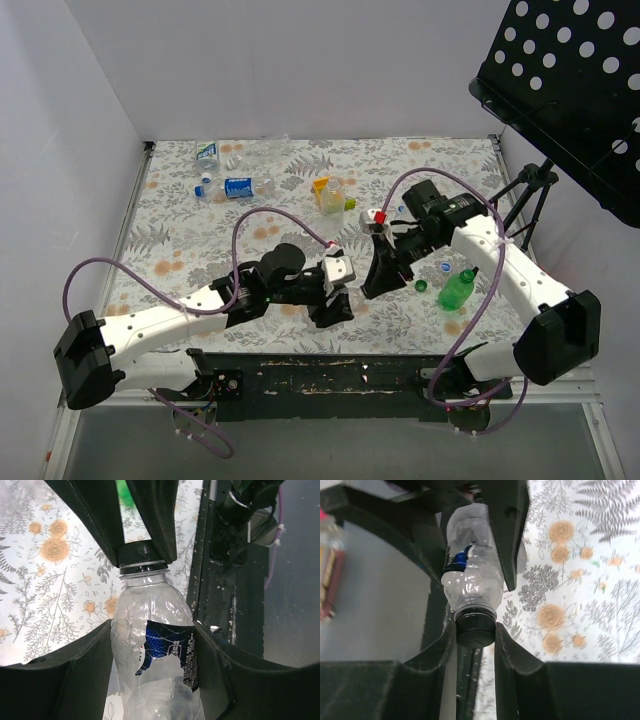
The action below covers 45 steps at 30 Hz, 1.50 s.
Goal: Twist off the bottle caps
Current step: Unscrew the bottle cap from the plastic bottle.
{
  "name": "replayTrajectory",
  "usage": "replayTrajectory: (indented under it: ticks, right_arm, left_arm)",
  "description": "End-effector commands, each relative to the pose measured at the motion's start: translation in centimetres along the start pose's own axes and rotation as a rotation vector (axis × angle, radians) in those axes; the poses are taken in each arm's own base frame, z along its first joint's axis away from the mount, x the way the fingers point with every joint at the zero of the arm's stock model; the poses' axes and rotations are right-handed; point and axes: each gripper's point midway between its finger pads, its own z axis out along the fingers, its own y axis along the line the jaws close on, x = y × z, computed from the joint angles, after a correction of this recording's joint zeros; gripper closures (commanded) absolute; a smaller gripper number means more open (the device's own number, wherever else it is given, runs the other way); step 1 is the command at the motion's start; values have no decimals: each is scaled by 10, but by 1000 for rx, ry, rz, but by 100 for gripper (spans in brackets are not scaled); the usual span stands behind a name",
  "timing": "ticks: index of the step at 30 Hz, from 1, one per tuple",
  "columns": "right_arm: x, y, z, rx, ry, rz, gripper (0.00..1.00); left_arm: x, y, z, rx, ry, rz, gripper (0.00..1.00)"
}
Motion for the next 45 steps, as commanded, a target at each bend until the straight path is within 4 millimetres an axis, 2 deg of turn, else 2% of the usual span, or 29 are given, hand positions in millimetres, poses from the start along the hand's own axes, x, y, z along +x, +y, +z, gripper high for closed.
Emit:
replayTrajectory:
  ticks: [1, 4, 7, 10, 13, 14, 16, 17, 18, 20, 24, 28, 34, 40, 45]
  right_arm:
    - [-3, 19, 5, -87, 140, -448, 99]
    - [-9, 5, 11, -28, 206, -689, 99]
    - [-30, -12, 10, 64, 211, -830, 99]
    - [-46, -21, 6, 121, 208, -854, 99]
    - [-52, -22, 6, 147, 183, -789, 99]
    - [-52, -21, 7, 153, 169, -742, 96]
    - [-54, -23, 10, 175, 133, -660, 84]
    - [-53, -23, 12, 183, 118, -592, 73]
    - [-53, -23, 10, 191, 101, -542, 56]
    - [-54, -19, 7, 175, 54, -469, 39]
    - [-64, -17, -14, 194, -89, -336, 22]
    - [-59, -15, -21, 207, -185, -181, 18]
    - [-36, -20, -3, 170, -238, 193, 25]
    - [-14, -29, 12, 149, -241, 351, 26]
    - [-9, -26, 19, 107, -239, 411, 27]
  left_arm:
    - [-1, -22, -16, 139, -45, 58, 94]
    - [2, -27, -23, 204, -46, 34, 96]
    - [5, -25, -29, 238, -61, 4, 98]
    - [8, -15, -33, 225, -80, -16, 98]
    - [12, -2, -33, 149, -65, -5, 99]
    - [13, 3, -33, 123, -56, -2, 99]
    - [15, 10, -33, 83, -35, -6, 99]
    - [17, 12, -33, 68, -25, -8, 99]
    - [17, 15, -33, 55, -18, -8, 99]
    - [19, 19, -33, 30, -6, -9, 100]
    - [21, 21, -34, -7, 10, 2, 100]
    - [21, 19, -31, -30, 21, 22, 100]
    - [23, 30, -20, -125, 54, 65, 100]
    - [14, 38, -14, -159, 11, 82, 100]
    - [13, 36, -11, -148, -3, 82, 100]
